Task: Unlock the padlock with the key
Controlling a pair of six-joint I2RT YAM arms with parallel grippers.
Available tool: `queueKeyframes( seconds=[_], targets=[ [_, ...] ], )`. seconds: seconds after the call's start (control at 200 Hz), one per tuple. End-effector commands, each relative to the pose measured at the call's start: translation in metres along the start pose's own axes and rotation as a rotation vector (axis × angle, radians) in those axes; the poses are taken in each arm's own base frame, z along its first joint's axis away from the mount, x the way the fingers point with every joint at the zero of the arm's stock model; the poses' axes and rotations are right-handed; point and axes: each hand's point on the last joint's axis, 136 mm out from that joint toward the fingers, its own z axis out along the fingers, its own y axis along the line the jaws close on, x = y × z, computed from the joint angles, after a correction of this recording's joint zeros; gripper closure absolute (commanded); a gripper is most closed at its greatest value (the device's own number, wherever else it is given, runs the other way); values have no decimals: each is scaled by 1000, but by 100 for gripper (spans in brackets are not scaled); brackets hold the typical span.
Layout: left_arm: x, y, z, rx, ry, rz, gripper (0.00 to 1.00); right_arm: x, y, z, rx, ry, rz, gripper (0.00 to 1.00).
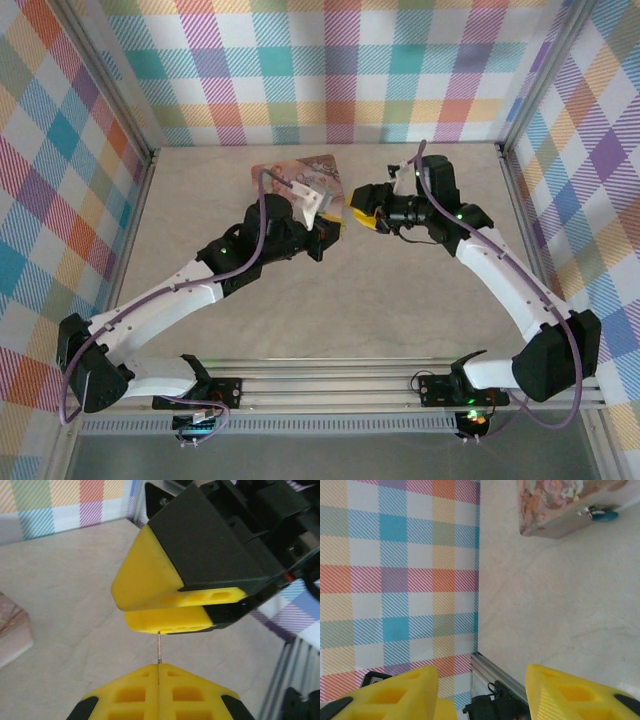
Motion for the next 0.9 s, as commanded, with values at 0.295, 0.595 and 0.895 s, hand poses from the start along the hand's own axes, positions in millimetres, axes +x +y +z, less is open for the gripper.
queueKeyframes(
  seconds=[0.295, 0.595, 0.895],
  targets=[
    [-1, 3, 15, -58, 54, 164, 100, 11, -6, 14, 38, 72, 46, 57],
    [8, -3, 23, -56, 114, 257, 100, 10, -14, 19, 70, 73, 37, 91],
    [24, -13, 39, -10, 266, 286, 84, -1, 5, 13, 8, 31, -268, 100]
  ],
)
